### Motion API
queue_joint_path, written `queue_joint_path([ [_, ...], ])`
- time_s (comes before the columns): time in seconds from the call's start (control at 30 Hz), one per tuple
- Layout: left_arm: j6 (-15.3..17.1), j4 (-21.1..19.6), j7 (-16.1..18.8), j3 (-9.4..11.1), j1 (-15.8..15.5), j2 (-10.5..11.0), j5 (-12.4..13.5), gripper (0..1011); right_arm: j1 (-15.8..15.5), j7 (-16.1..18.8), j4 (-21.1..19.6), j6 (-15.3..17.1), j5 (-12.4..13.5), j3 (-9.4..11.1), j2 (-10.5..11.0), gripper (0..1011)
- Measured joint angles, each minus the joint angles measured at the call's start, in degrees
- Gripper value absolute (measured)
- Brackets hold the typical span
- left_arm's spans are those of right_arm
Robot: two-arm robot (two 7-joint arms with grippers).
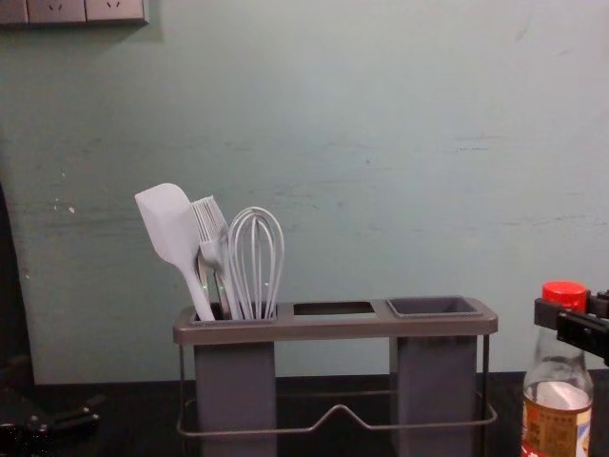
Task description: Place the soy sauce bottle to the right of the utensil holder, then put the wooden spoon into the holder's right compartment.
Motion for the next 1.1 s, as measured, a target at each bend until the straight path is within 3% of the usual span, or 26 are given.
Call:
queue_joint_path([
  [0.33, 0.0, 0.0, 0.0, 0.0, 0.0, 0.0, 0.0, 1005, 2.5, 0.6, 2.8, 0.1, -0.2, -1.1, -0.9, 396],
  [0.83, 0.0, 0.0, 0.0, 0.0, 0.0, 0.0, 0.0, 1005, 3.4, 1.0, 4.4, -0.7, 0.0, -1.7, -1.5, 399],
  [1.0, 0.0, 0.0, 0.0, 0.0, 0.0, 0.0, 0.0, 1005, 3.2, 0.8, 4.1, -0.7, 0.1, -1.5, -1.5, 521],
  [1.1, 0.0, 0.0, 0.0, 0.0, 0.0, 0.0, 0.0, 1005, 2.8, 0.7, 3.4, -0.8, 0.2, -1.2, -1.4, 645],
])
